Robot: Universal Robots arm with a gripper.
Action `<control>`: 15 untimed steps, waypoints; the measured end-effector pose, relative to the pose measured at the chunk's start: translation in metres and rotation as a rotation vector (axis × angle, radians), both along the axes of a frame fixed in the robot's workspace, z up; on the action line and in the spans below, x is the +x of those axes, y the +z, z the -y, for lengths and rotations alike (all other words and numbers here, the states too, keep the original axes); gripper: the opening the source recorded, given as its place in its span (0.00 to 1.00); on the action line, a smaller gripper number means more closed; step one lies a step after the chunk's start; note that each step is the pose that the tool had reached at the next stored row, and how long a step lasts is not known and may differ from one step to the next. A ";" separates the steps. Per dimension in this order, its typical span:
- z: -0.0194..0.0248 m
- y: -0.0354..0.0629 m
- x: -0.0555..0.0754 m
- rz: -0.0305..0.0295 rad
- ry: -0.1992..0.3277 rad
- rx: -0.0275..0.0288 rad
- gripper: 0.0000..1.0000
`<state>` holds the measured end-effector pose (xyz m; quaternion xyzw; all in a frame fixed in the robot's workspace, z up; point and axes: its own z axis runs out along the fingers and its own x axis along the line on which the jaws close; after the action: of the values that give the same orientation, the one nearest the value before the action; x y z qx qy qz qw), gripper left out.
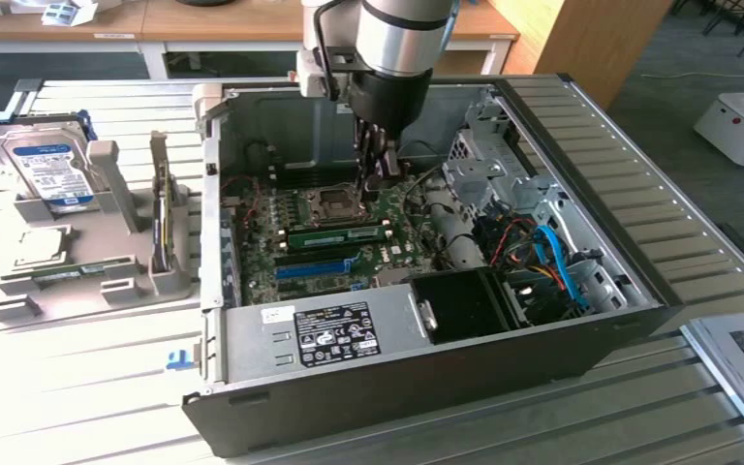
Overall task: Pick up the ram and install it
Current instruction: 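Insert the ram into the slot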
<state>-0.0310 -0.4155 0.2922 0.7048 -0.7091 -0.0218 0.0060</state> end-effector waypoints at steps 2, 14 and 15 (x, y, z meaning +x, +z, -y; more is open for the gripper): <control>0.0000 0.0032 0.000 0.0000 0.000 0.0000 0.25; 0.0000 0.0205 0.001 0.0000 0.000 0.0000 0.25; 0.0000 0.0215 0.001 -0.0001 0.000 0.0001 0.25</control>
<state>-0.0298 -0.4155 0.3138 0.7048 -0.7091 -0.0218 0.0060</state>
